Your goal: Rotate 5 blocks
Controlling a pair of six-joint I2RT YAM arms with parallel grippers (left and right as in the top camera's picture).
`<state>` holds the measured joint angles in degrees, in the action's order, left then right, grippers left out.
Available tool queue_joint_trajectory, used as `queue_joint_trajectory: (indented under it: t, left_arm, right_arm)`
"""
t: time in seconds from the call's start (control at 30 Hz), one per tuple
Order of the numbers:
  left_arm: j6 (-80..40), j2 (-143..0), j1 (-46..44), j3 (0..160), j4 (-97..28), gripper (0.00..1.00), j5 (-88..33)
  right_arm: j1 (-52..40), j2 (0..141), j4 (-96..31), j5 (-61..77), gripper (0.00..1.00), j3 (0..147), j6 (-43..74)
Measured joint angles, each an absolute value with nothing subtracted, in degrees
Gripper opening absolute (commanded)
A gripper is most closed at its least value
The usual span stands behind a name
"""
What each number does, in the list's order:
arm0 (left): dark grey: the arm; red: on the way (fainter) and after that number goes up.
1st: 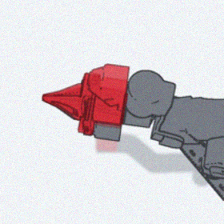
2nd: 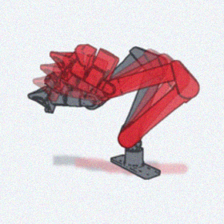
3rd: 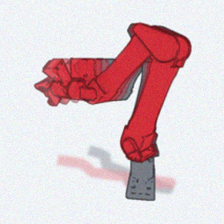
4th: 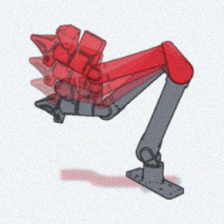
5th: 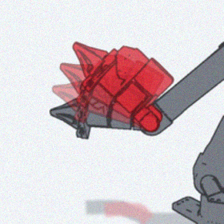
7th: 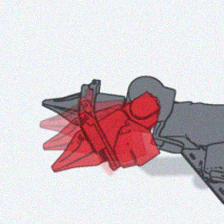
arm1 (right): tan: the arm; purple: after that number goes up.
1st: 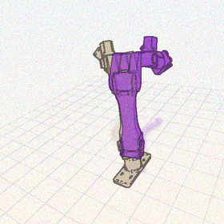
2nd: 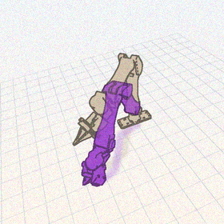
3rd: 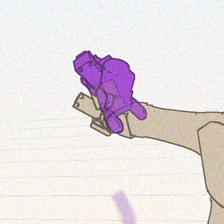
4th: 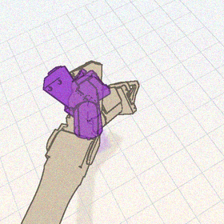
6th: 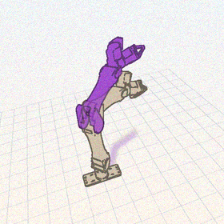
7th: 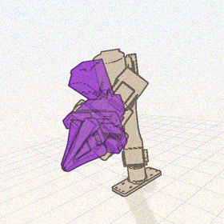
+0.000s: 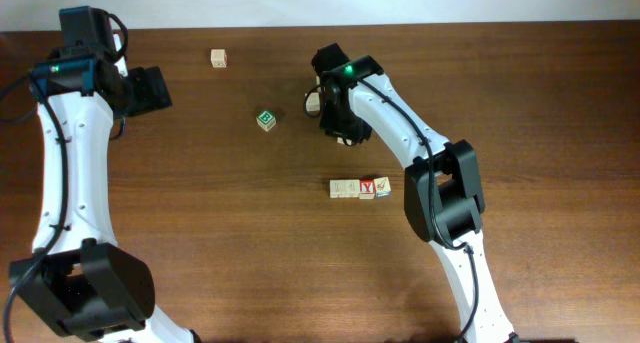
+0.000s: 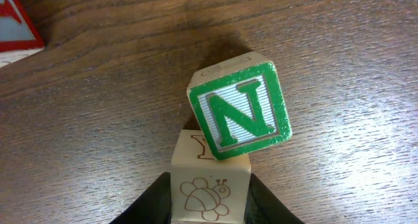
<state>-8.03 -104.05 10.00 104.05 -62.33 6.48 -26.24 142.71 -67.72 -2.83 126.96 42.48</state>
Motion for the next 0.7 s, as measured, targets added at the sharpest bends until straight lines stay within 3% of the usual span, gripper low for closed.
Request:
queue_joint_trajectory:
  t: [0.17, 0.47, 0.7]
  left_arm:
    - [-8.03, -104.05, 10.00, 104.05, -62.33, 0.99, 6.48]
    - [-8.03, -104.05, 10.00, 104.05, -62.33, 0.99, 6.48]
    - [-8.03, -104.05, 10.00, 104.05, -62.33, 0.99, 6.48]
  right_arm:
    - [-26.24, 142.71, -67.85, -2.83, 0.09, 126.98, 42.13]
    - [-26.44, 142.71, -68.01, 5.58, 0.11, 127.76, 31.92]
    - [-33.23, 142.71, -73.56, 11.57, 0.14, 128.29, 27.40]
